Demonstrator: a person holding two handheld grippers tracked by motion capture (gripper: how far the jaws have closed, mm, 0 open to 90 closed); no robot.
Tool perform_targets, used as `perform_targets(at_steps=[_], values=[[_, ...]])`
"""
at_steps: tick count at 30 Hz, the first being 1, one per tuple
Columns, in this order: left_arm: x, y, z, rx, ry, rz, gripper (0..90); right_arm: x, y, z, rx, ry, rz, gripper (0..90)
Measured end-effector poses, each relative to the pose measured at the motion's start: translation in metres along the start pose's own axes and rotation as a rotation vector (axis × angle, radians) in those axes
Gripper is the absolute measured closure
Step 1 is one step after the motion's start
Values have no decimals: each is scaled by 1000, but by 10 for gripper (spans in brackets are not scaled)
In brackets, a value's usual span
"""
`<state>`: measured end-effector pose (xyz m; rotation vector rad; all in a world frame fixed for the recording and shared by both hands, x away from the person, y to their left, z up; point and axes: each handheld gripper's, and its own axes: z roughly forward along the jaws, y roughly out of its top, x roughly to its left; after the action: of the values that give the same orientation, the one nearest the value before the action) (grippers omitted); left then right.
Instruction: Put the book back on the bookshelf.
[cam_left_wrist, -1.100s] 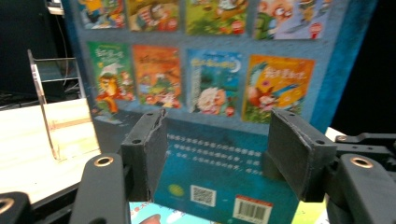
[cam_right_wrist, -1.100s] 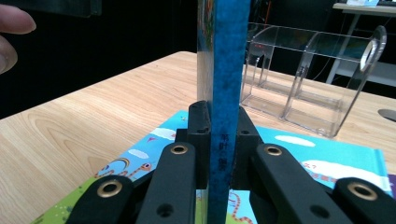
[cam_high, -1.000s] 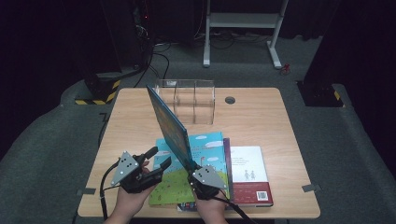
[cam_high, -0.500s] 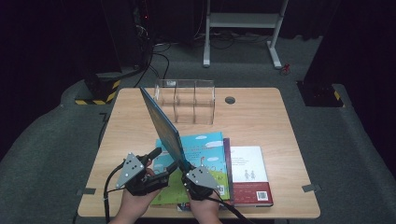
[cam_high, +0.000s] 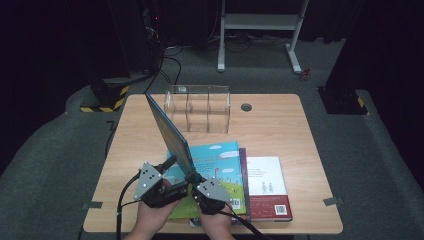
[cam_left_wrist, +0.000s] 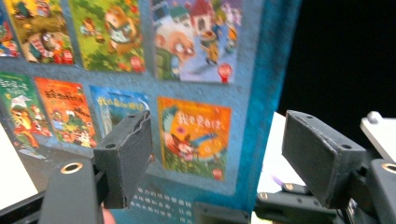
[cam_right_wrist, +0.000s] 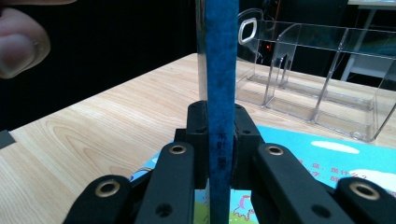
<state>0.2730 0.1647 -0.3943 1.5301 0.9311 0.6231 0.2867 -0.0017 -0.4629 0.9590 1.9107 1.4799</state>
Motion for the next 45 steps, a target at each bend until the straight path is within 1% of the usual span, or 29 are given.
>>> perform_targets(at_steps=[1,5,6,9,10,11,12,17,23,28,30,32,34,38,41,43,44,45], values=[[0,1,1,-2,5,-7,250,0,0,0,-2,0,1,814],[-4,5,5,3,35,15,253,0,-1,0,-3,4,5,810],[-5,6,7,-3,44,12,262,1,-1,0,-4,6,6,807],[-7,6,10,12,71,28,266,1,-1,0,-4,10,9,802],[-8,6,11,10,86,34,266,1,-1,0,-3,12,6,800],[-9,6,11,10,91,37,266,1,-1,0,-3,12,6,800],[-9,5,14,26,107,44,268,1,-1,0,0,13,13,800],[-9,4,15,31,121,48,254,1,-1,0,-1,12,8,798],[-10,3,14,29,123,36,267,2,-1,0,-1,12,3,791],[-11,2,12,20,128,37,288,2,-2,0,7,17,8,780],[-11,1,10,21,132,47,307,2,-3,1,19,23,10,765],[-10,1,9,20,130,46,336,2,-4,2,33,28,15,751],[-10,0,8,17,129,43,352,3,-5,3,33,38,14,748],[-10,-1,6,12,133,44,362,3,-5,4,34,43,11,740],[-10,-2,4,5,132,41,375,3,-5,4,38,50,22,708],[-10,-2,3,1,135,37,394,3,-6,4,42,55,27,691],[-9,-3,1,-1,139,39,408,3,-6,5,44,64,30,668],[-9,-3,1,-1,139,39,422,3,-6,5,44,64,30,668]])
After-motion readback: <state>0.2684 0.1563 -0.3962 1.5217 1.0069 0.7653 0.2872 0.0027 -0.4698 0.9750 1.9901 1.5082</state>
